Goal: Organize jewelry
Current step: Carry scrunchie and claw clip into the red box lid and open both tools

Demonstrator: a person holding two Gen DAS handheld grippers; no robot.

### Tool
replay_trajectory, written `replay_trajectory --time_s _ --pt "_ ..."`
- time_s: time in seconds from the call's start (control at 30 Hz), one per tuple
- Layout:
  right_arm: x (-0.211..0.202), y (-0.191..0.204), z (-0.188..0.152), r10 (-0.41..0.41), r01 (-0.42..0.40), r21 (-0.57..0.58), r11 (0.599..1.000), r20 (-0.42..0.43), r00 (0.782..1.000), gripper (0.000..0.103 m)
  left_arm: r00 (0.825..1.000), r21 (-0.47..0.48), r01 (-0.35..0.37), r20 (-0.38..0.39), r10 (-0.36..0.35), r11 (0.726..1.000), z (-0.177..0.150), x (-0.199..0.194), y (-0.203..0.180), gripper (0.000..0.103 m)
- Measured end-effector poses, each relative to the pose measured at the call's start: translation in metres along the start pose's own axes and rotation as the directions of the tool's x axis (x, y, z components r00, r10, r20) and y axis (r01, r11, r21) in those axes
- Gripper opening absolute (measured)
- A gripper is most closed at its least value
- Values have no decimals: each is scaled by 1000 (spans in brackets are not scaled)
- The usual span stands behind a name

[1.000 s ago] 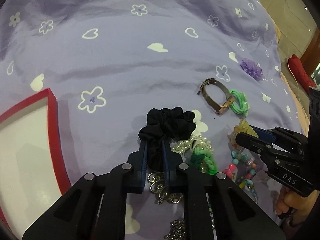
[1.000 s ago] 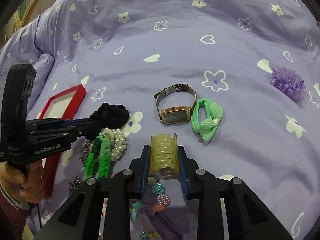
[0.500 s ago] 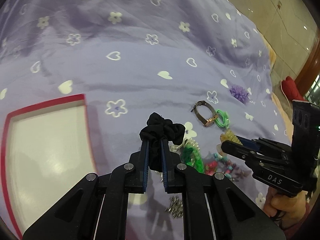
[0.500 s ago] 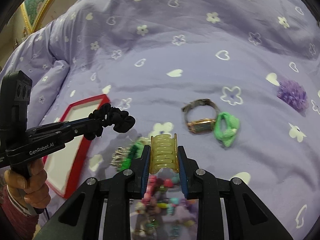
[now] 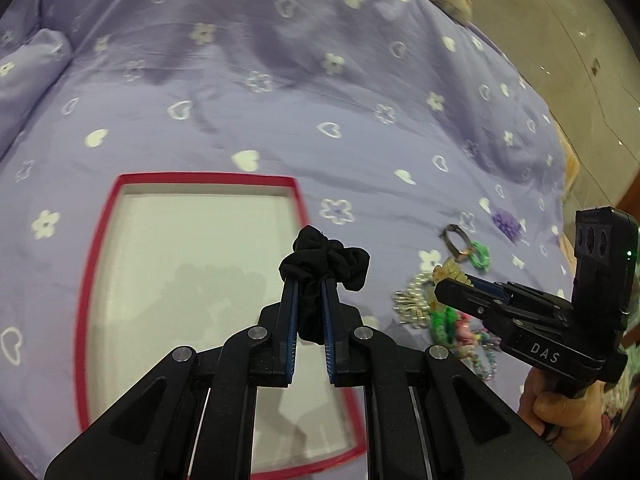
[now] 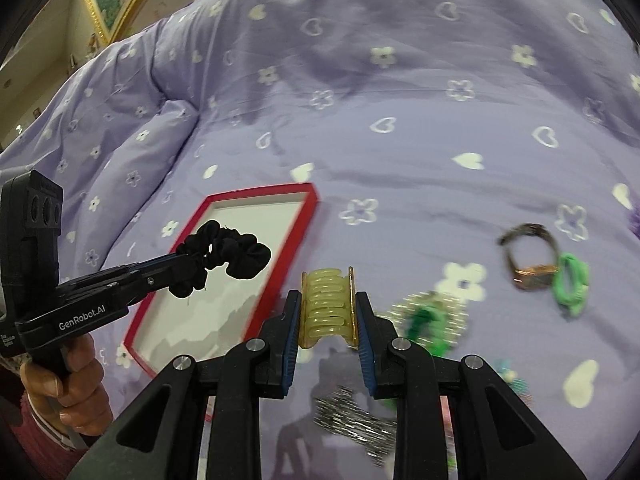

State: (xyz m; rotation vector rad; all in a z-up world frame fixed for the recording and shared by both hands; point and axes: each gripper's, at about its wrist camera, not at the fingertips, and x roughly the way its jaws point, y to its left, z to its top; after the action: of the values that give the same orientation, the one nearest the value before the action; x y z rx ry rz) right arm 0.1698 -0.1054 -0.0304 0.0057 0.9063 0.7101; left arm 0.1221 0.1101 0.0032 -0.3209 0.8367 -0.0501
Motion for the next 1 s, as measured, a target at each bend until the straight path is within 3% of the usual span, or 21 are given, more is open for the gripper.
replay_trajectory --time_s 0.47,0.73,1.0 --pt "75 74 29 126 -129 -63 990 -59 990 26 995 -134 -98 24 102 986 6 -2 81 10" --pt "127 93 37 111 -124 -99 987 -127 986 26 992 -187 -125 -20 124 974 5 27 114 9" --pt "151 92 36 65 -84 -116 990 -162 985 26 988 -184 -146 -75 134 972 -3 47 119 11"
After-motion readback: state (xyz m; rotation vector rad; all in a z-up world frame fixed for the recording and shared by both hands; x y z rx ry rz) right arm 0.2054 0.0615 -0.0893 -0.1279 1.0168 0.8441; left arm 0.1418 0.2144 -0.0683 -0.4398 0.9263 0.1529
